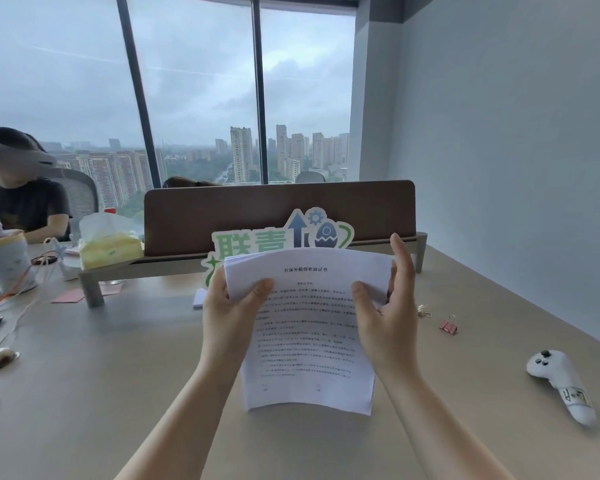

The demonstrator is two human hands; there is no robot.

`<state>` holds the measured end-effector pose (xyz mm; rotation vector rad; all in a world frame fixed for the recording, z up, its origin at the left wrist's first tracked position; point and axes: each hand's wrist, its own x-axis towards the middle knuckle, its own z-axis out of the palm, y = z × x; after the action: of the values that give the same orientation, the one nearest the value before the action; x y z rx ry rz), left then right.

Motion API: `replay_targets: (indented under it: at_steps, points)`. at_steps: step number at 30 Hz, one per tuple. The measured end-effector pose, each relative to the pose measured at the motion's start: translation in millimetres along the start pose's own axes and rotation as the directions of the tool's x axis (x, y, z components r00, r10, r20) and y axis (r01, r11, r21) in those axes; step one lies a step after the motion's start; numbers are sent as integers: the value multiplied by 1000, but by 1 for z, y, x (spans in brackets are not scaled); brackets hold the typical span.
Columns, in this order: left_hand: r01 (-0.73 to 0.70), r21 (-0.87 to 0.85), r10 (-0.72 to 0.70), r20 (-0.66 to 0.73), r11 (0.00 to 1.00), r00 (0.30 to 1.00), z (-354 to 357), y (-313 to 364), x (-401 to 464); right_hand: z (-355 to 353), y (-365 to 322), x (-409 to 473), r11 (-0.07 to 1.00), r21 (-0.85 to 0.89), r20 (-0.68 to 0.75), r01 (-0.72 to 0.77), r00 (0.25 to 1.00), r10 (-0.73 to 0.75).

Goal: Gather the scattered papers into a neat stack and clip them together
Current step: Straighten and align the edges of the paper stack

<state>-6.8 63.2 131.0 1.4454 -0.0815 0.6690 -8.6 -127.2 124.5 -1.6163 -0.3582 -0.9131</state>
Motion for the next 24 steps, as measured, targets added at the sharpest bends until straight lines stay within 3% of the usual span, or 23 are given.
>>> replay_targets:
  at_steps: [3, 7, 14, 22, 24]
  points:
    - [-166, 61, 169, -35, 984, 985, -1, -1, 3, -3, -1, 11, 969, -198, -1, 149, 988, -152]
    - [-377, 356, 390, 38, 855, 920, -3, 0, 10, -4, 1, 23, 935, -297, 23, 196, 980, -198]
    - [-432, 407, 440, 79, 805, 894, -6, 4, 14, -6, 2, 27, 948, -221, 43, 230, 973, -226]
    - [-442, 356, 437, 100, 824, 894, -9, -3, 15, -7, -3, 25, 958, -167, 62, 231, 973, -224]
    - [-400, 309, 392, 91, 863, 916, -11, -3, 14, -7, 0, 23, 975, -149, 54, 164, 986, -158]
